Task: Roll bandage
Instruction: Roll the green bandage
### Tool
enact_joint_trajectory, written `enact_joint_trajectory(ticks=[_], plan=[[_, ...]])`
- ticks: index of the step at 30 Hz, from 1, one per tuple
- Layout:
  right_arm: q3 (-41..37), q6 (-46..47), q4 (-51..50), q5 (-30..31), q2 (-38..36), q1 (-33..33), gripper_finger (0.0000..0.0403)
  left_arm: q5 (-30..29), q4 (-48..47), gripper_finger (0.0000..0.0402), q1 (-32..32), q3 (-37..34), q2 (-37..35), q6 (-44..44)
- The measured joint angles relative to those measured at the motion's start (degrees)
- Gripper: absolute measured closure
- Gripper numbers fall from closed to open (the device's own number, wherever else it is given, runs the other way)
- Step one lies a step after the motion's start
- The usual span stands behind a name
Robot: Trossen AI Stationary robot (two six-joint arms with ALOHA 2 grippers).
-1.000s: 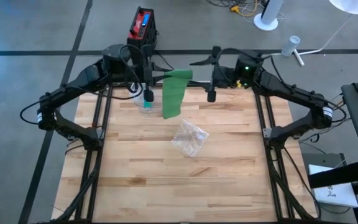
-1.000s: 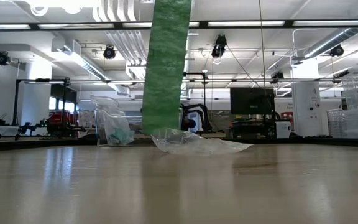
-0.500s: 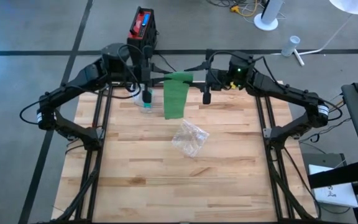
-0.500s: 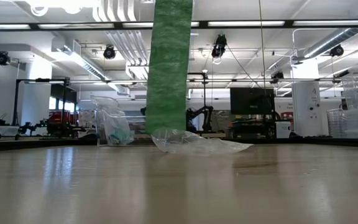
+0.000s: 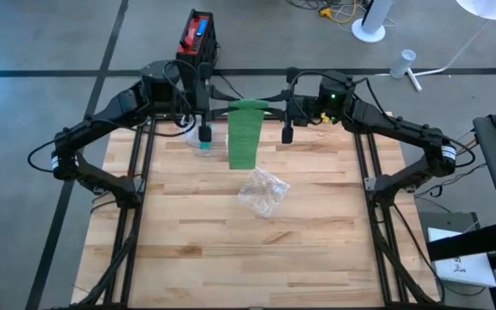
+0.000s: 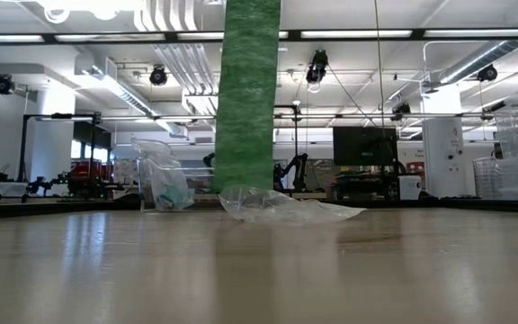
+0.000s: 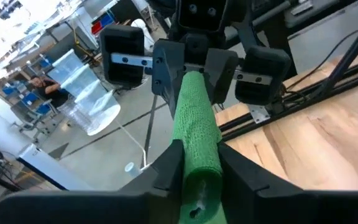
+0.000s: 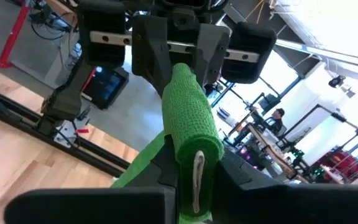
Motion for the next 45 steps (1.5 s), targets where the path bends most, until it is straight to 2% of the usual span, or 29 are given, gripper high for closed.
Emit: enact_joint_trajectory(ticks=[3,8,11,16,20,27,30,39,45], plan=[[-0.06,-2.26,-0.05,0.69,-0.47,0.43,0.0367,1.82,-0.03,0.0295,2.46,0.0,-0.22,-3.28],[-0.07,-5.61,0.38,0.11,-1.14,0.7,0.0367,15.2,0.4,0.022,7.86,0.0,-0.32,-10.4],[0.0,-8.01,0.01,-0.29,-1.19,1.0,0.0367,21.02,1.58,0.0177,10.26,0.0,-0.11,-15.22],[0.0,-13.65,-0.48,-1.46,-1.11,1.33,0.0367,27.18,3.81,0.0119,11.56,0.0,0.88,-22.7],[0.0,-17.7,-0.9,-1.93,-1.08,1.37,0.0367,30.17,5.5,0.0088,11.47,0.0,2.23,-29.38],[0.0,-16.98,1.03,-1.16,-0.97,1.34,0.0367,30.89,9.86,0.0066,11.5,-0.02,4.39,-32.59],[0.0,-12.57,1.46,-0.13,-0.97,1.34,0.0367,31.09,11.7,0.0067,11.5,-0.04,4.63,-32.23],[0.0,9.92,4.95,-0.57,-0.64,1.3,0.0367,31.31,14.44,0.0078,11.67,-0.04,4.13,-30.72],[-3.34,12.53,12.86,-0.34,-0.48,1.17,0.0367,33.34,14.59,0.0065,11.61,-0.04,3.48,-32.49]])
